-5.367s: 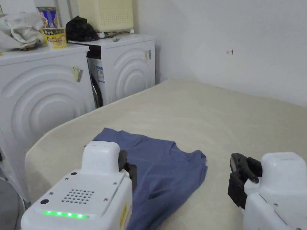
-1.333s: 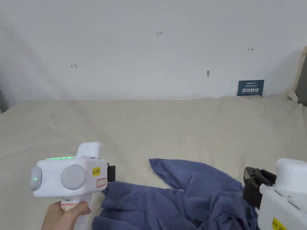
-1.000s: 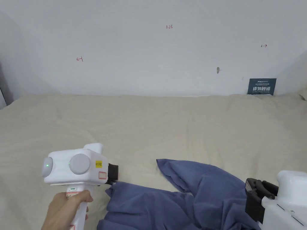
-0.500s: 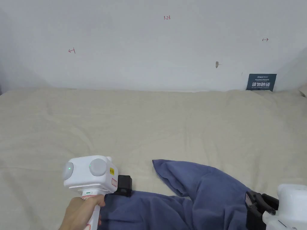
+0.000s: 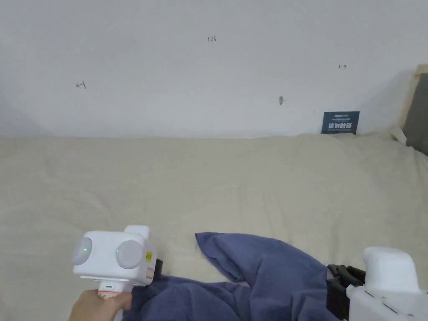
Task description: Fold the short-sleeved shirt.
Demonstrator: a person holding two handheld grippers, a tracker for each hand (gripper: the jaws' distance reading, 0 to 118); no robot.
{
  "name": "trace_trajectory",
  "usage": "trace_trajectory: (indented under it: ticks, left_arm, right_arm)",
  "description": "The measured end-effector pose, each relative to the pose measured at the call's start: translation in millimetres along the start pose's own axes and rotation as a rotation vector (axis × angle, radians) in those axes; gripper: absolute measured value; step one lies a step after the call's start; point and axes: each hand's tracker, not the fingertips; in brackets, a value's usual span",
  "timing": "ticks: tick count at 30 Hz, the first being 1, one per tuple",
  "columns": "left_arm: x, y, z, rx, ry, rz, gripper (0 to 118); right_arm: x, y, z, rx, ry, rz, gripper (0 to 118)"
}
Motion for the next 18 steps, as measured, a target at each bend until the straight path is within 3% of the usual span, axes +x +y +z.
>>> trace_trajectory:
  ticks: [2, 5, 6, 7, 8, 11, 14, 18]
  left_arm:
    - [-2, 0, 15, 0.044, -0.005, 0.013, 9]
    - [-6, -1, 31, 0.087, -0.027, 0.026, 9]
    - [-6, -2, 35, 0.102, -0.030, 0.031, 9]
    - [-5, -3, 39, 0.120, -0.031, 0.036, 9]
    - [-5, -2, 40, 0.124, -0.035, 0.035, 9]
    - [-3, -5, 46, 0.146, -0.042, 0.031, 9]
    - [-1, -7, 49, 0.158, -0.031, 0.018, 9]
    - [-1, -9, 52, 0.161, -0.079, 0.050, 9]
  right_arm:
    - [8, 14, -4, 0.006, 0.033, -0.018, 0]
    - [11, 41, -19, -0.013, 0.031, 0.074, 1]
    - [12, 50, -27, -0.030, 0.027, 0.100, 10]
    - [14, 59, -34, -0.021, 0.037, 0.088, 33]
    - [17, 68, -45, -0.025, 0.073, 0.088, 70]
    - [20, 95, -94, -0.169, 0.159, 0.073, 93]
    - [20, 111, -150, -0.255, 0.207, 0.114, 97]
    - [18, 113, -240, -0.432, 0.171, 0.064, 97]
